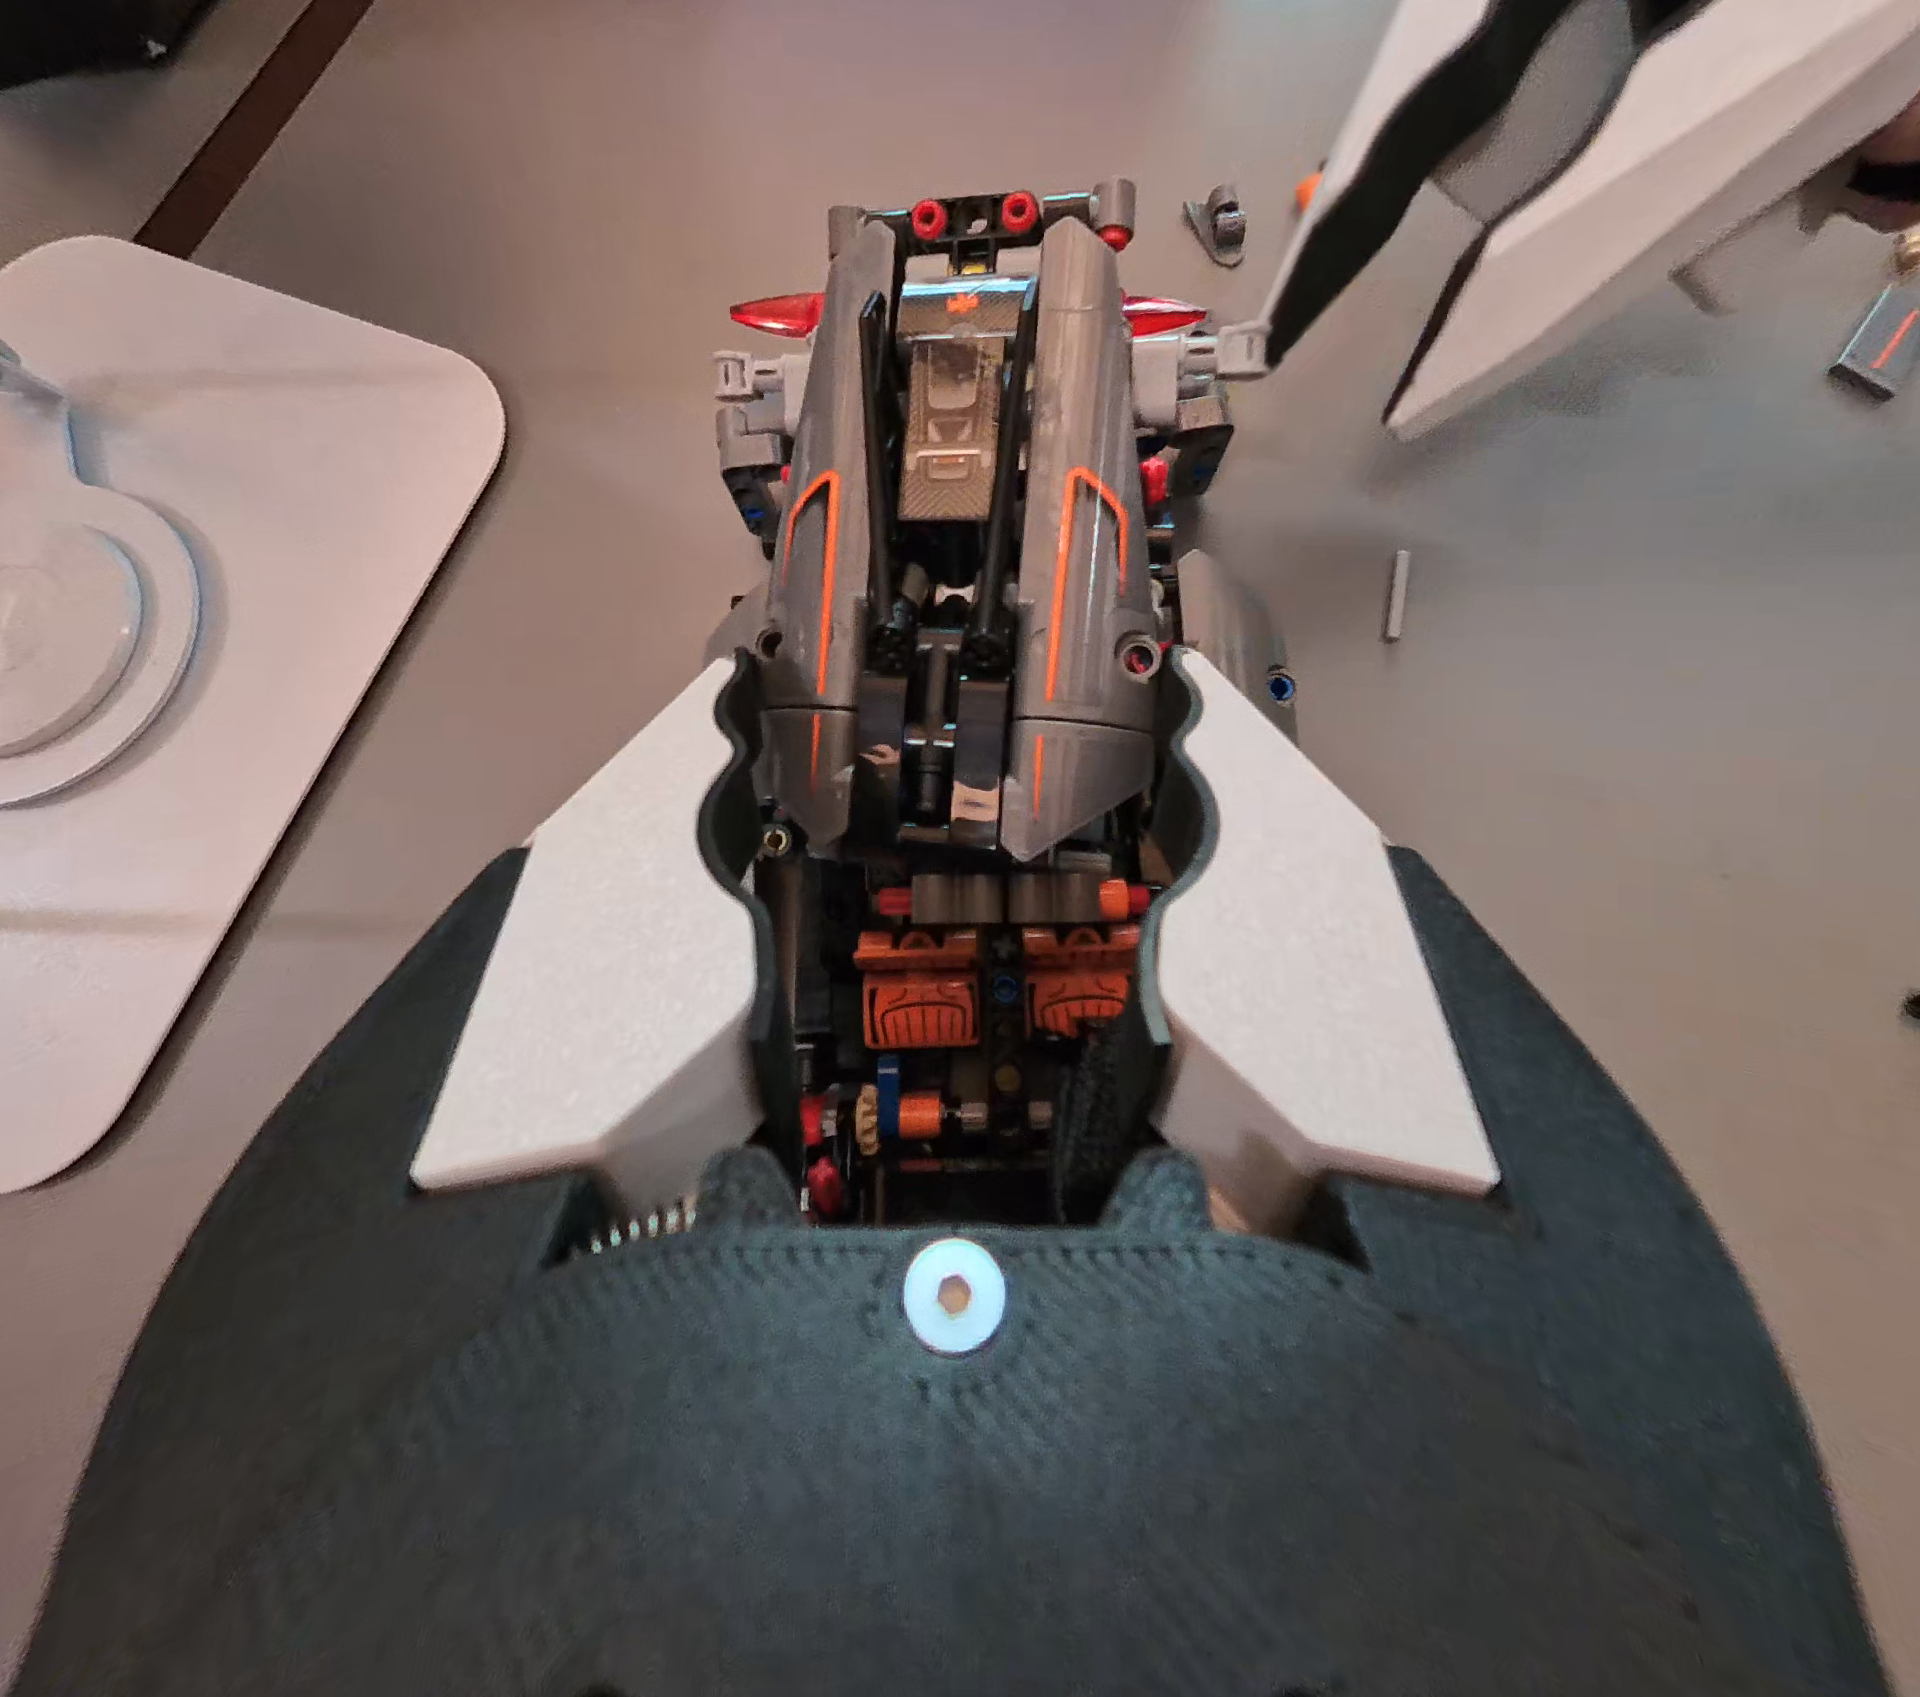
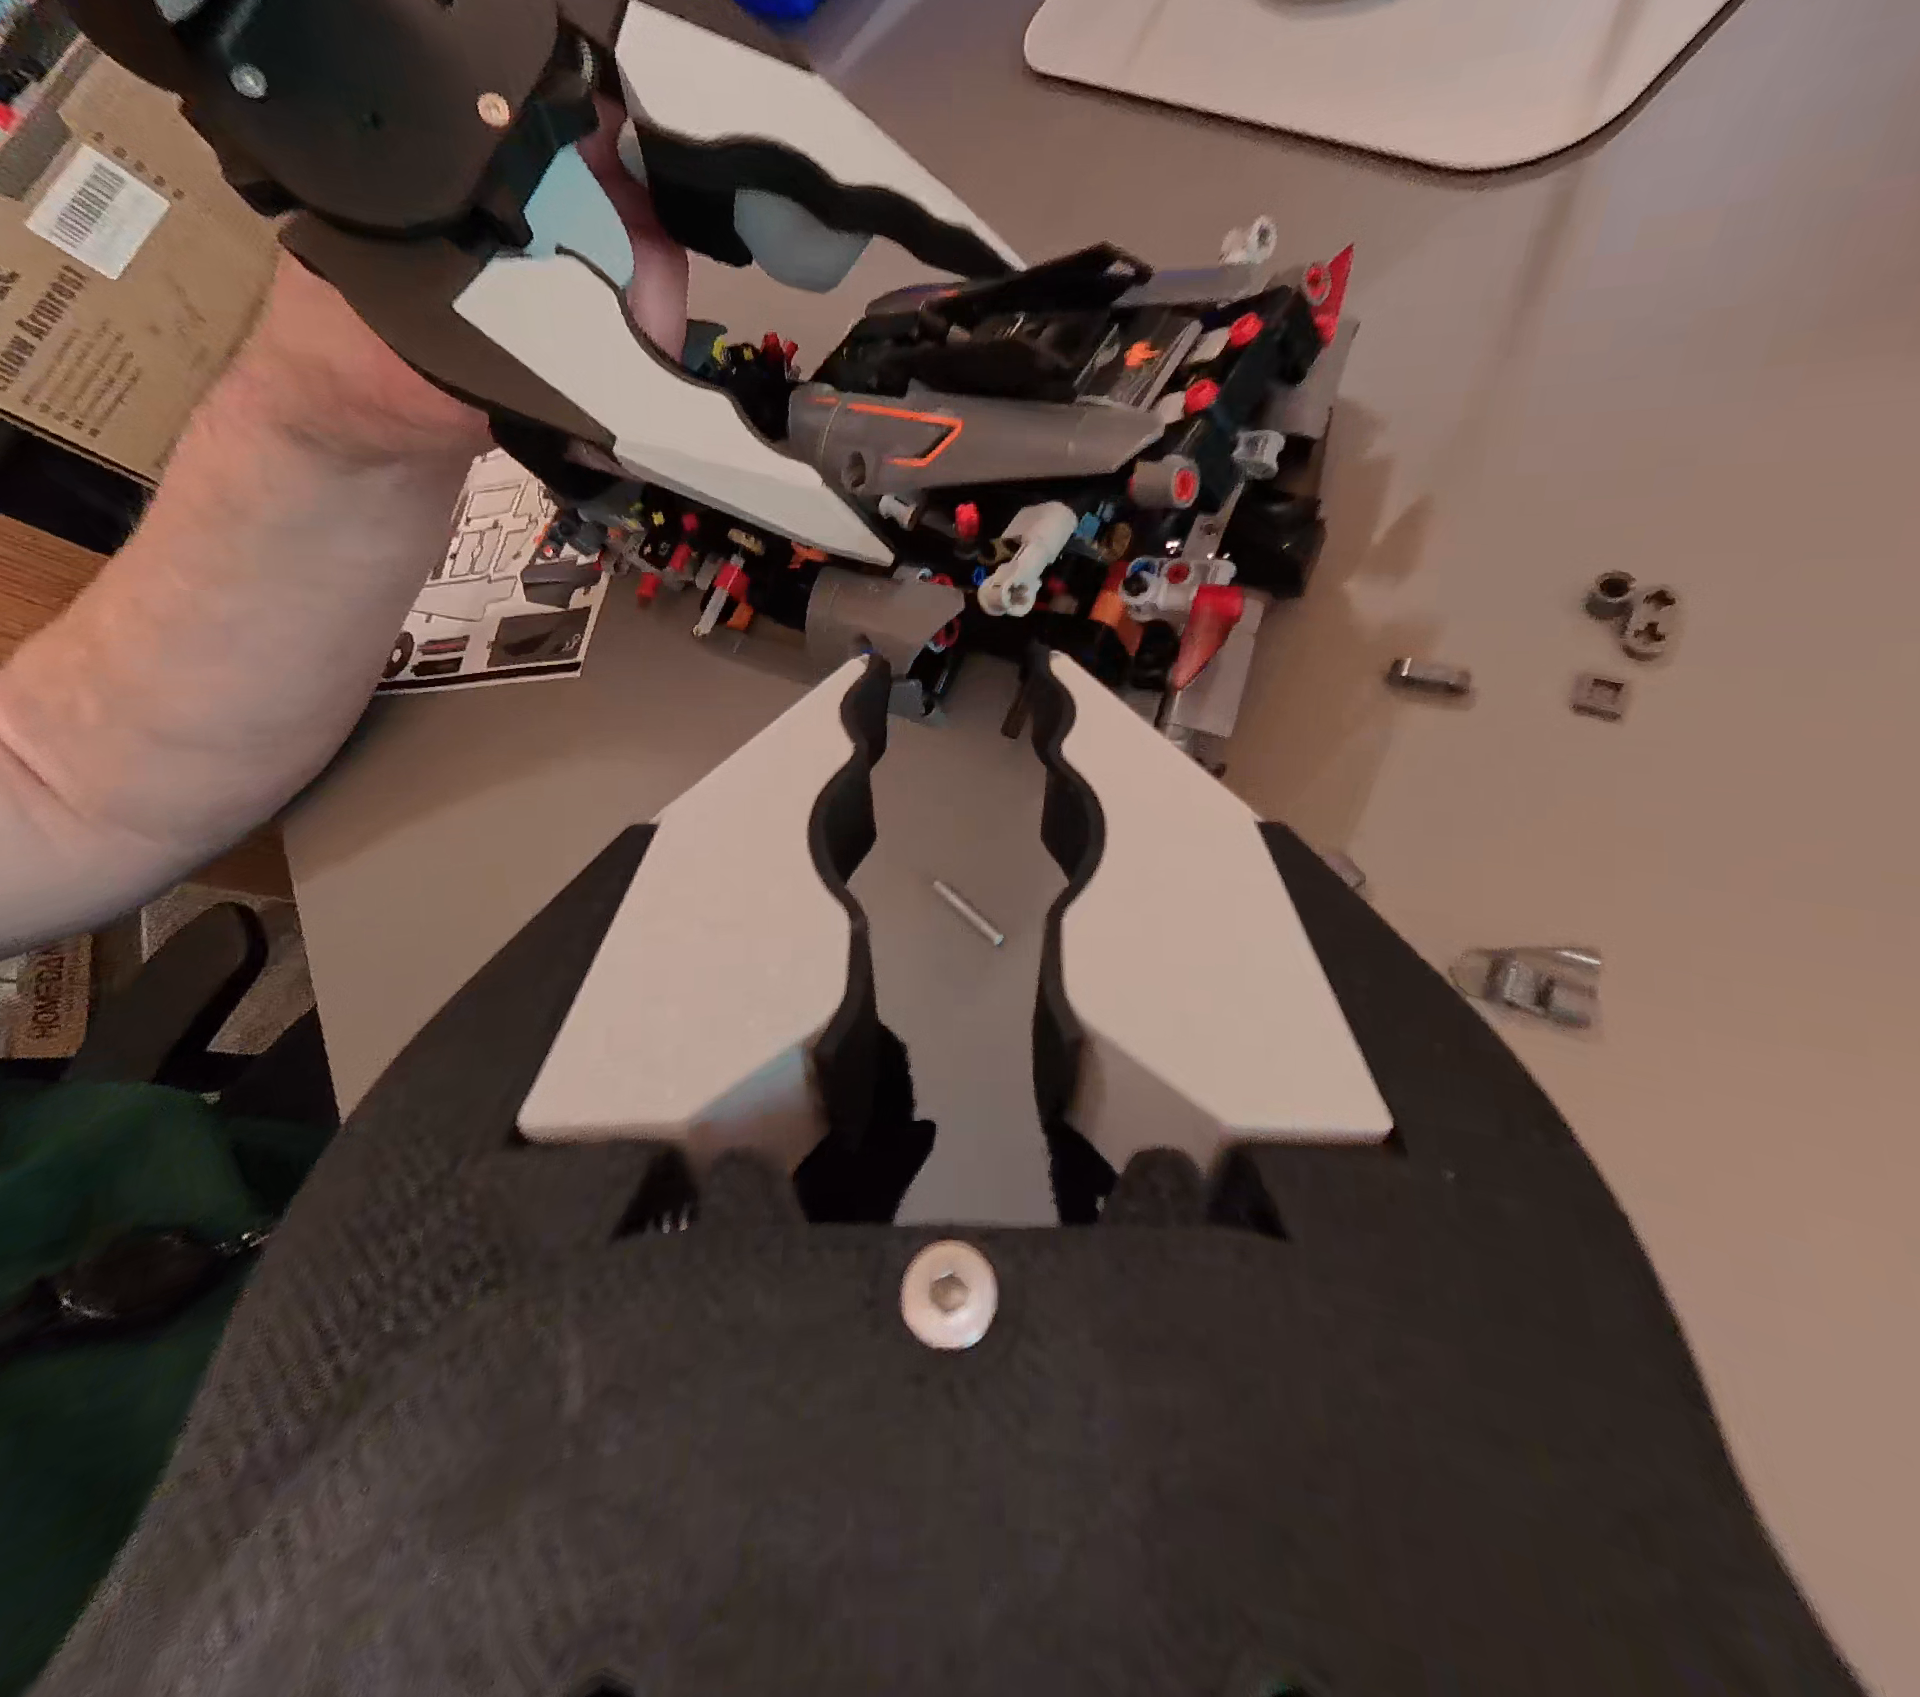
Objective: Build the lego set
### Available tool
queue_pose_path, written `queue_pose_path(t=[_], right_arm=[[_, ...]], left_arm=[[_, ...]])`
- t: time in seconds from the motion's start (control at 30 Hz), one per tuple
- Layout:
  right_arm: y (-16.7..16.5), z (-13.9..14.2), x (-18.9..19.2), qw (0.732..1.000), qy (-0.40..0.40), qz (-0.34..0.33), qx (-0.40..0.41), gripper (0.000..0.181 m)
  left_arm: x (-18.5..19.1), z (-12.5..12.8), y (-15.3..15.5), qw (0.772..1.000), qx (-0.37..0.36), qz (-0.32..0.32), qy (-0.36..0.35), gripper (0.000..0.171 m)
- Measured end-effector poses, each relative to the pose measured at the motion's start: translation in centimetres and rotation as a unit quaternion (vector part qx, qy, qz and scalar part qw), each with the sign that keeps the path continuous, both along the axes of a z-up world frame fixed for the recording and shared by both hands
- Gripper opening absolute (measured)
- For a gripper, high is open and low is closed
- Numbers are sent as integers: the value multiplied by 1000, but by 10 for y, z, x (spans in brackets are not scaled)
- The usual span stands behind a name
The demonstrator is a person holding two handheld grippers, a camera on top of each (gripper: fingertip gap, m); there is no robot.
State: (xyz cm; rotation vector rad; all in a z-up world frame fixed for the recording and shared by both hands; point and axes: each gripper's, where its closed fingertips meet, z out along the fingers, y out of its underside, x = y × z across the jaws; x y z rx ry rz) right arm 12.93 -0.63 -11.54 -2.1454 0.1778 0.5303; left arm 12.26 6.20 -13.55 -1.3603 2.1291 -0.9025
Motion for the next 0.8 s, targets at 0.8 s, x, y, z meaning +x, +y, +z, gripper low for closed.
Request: queue_pose_path(t=[0.8], right_arm=[[35,8,-6,991,107,-28,76,18]], left_arm=[[1,4,1,1000,-19,5,-9,73]])
